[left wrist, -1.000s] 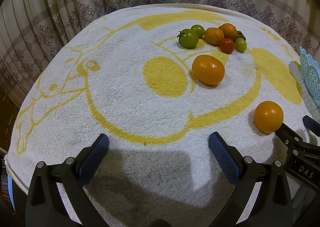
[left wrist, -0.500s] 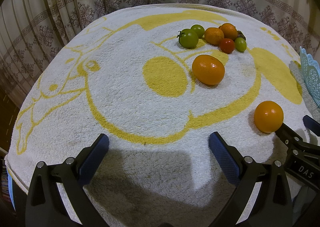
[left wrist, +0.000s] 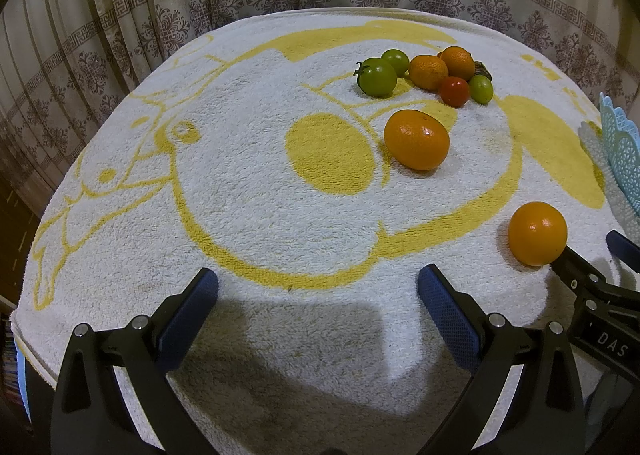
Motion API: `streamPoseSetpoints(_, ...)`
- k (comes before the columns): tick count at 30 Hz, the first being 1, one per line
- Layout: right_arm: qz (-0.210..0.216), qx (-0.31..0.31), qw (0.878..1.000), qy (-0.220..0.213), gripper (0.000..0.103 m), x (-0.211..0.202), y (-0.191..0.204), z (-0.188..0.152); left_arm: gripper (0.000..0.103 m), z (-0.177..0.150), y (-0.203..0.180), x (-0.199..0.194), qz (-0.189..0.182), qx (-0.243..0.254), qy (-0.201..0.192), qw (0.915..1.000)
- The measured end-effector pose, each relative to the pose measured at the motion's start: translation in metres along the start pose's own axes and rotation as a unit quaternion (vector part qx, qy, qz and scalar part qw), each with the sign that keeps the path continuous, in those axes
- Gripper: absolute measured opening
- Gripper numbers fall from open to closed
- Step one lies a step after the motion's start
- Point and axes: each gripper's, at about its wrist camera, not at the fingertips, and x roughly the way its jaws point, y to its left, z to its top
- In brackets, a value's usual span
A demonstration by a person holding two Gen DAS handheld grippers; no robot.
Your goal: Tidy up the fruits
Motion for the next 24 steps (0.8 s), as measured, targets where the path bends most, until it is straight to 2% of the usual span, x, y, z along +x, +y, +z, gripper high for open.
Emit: streamPoseSetpoints(24, -0.001, 0.0, 1.0, -0.001, 0.101, -0.0001, 0.0006, 0.0006, 0.098, -0.0001, -0.0027, -0.0019, 0.003, 0.001, 0.0, 1.0)
